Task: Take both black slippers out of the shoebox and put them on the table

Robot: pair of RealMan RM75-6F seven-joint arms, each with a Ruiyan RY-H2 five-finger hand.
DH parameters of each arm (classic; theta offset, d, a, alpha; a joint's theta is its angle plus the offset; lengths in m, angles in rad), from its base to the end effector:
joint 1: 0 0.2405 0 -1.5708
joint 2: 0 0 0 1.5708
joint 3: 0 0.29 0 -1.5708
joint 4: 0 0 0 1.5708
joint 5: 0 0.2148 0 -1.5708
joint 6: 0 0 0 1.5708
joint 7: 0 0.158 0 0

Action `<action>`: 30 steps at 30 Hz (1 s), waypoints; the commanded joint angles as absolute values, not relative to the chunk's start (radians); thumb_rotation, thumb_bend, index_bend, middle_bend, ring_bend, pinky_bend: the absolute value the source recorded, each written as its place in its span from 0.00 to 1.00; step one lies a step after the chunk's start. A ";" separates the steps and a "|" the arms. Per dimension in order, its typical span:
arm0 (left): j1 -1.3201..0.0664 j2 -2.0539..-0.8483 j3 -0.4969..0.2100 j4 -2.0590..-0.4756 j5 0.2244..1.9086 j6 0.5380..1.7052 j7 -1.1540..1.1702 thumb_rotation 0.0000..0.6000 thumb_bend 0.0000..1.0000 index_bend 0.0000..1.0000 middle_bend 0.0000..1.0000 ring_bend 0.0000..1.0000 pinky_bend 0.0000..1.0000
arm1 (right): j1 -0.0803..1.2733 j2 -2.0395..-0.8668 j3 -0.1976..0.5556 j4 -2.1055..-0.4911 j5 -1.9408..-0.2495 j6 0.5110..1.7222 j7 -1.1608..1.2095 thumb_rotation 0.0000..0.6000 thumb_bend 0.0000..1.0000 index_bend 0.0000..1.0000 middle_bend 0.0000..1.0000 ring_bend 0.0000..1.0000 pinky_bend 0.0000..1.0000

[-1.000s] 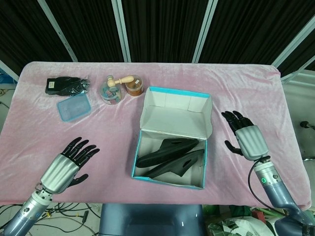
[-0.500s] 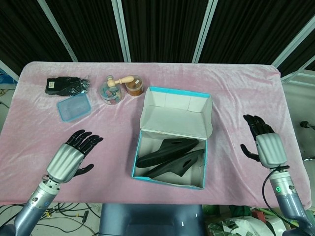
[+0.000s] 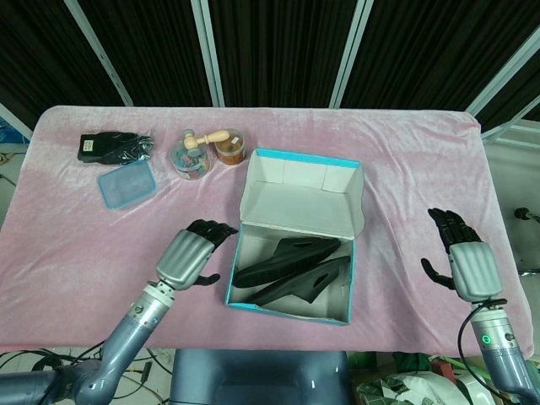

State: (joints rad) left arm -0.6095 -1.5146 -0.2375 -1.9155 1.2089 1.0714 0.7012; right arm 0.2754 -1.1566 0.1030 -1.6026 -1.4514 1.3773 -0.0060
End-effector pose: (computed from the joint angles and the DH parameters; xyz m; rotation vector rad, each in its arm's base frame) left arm -0.0952 0.3035 0.0030 -1.9268 -0.8038 -1.0967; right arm -0.3049 -0.2715 0.1523 1.4773 -0.8670 1.0147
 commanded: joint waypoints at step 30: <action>-0.882 -1.919 -0.300 -1.580 0.925 1.107 0.828 1.00 0.00 0.25 0.29 0.25 0.34 | 0.233 -1.144 0.105 -1.581 -1.449 1.396 0.030 1.00 0.25 0.05 0.09 0.09 0.25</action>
State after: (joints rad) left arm -0.8718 -1.9052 -0.2951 -1.5946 0.9319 1.1080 0.8323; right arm 0.2332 -1.1439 0.1048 -1.5809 -1.4486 1.3955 0.0298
